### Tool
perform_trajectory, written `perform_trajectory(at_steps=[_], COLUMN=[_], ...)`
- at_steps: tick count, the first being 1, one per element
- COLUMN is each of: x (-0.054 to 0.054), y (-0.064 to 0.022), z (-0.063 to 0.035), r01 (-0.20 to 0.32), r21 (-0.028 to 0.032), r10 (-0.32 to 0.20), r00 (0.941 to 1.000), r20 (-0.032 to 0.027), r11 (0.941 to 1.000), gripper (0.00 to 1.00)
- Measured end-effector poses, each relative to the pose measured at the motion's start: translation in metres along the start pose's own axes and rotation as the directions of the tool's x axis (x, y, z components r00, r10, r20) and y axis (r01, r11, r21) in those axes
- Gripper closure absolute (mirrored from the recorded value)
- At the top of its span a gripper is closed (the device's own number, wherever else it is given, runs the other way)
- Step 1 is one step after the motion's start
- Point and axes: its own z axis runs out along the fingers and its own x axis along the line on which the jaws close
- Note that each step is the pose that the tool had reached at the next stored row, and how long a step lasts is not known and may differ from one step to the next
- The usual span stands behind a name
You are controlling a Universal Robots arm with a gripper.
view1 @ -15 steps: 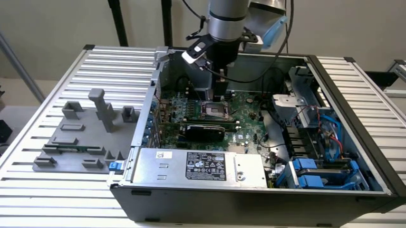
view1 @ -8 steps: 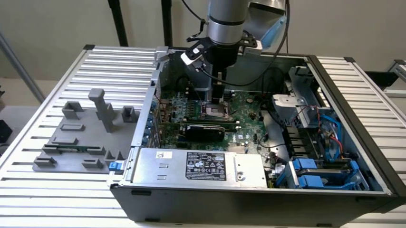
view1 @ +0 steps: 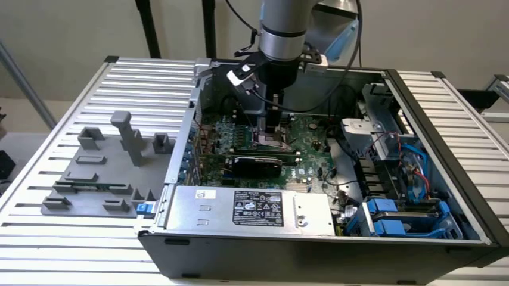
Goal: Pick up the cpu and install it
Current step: 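Place the cpu into insertion slot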
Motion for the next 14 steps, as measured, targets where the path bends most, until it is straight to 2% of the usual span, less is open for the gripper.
perform_trajectory(at_steps=[14], x=[-0.003], y=[0.0026], z=[0.0142], r01=[0.021], r21=[-0.0056], r10=[-0.021], r00=[0.9998], r20=[0.0004], r11=[0.9998], gripper=[0.46])
